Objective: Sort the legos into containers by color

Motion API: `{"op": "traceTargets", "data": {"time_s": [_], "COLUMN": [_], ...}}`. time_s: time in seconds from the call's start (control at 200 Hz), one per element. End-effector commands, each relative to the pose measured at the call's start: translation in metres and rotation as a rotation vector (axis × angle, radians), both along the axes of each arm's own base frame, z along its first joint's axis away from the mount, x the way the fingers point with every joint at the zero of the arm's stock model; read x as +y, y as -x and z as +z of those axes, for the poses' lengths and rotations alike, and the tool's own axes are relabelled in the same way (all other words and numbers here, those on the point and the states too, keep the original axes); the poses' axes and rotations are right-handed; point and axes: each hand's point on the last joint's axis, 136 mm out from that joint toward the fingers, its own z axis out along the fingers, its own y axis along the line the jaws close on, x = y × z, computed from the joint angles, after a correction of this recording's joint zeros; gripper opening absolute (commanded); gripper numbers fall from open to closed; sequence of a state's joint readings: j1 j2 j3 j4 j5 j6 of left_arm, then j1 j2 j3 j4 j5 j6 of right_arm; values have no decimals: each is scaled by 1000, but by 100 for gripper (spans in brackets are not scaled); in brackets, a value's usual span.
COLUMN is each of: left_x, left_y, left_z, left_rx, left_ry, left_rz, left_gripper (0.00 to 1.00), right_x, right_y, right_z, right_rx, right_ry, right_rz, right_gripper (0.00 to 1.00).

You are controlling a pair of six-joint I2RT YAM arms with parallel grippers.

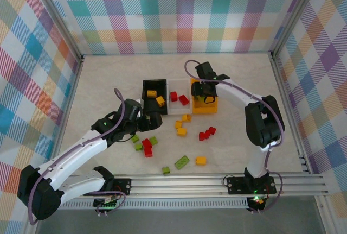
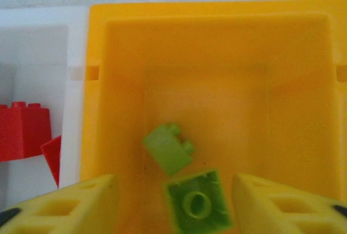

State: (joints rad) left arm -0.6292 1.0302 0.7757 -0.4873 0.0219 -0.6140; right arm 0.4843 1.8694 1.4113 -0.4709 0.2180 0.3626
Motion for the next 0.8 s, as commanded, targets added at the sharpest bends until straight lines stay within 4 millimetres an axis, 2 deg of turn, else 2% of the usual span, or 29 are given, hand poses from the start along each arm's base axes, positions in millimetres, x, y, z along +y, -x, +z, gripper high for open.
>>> {"op": "traceTargets", "data": {"time_s": [0.0, 0.125, 0.18, 0.41, 0.535, 0.665, 0.795], "left_x": [-9, -21, -31, -60, -67, -81, -89], "left_y": [4, 15, 28, 106, 137, 156, 164], "left_z": [-3, -4, -11, -64, -84, -99, -116], "left_rx": [13, 28, 49, 178, 217, 237, 266], "left_ry": [7, -35, -62, -278, -351, -378, -437], "left_rz": [-39, -105, -153, -403, -479, -544, -587], "left_gripper": [100, 100, 99, 91, 86, 83, 76], "right_x": [6, 7, 7, -1, -5, -8, -9], "right_y": [-4, 3, 8, 34, 42, 46, 48], "right_z": [26, 38, 40, 22, 14, 10, 13], "right_rx": [-32, -49, -52, -32, -24, -21, -31], "right_ry": [-51, -82, -96, -95, -91, -86, -90], "right_rz": [2, 8, 15, 20, 18, 19, 19], "right_gripper": [67, 70, 70, 70, 70, 70, 70]}}
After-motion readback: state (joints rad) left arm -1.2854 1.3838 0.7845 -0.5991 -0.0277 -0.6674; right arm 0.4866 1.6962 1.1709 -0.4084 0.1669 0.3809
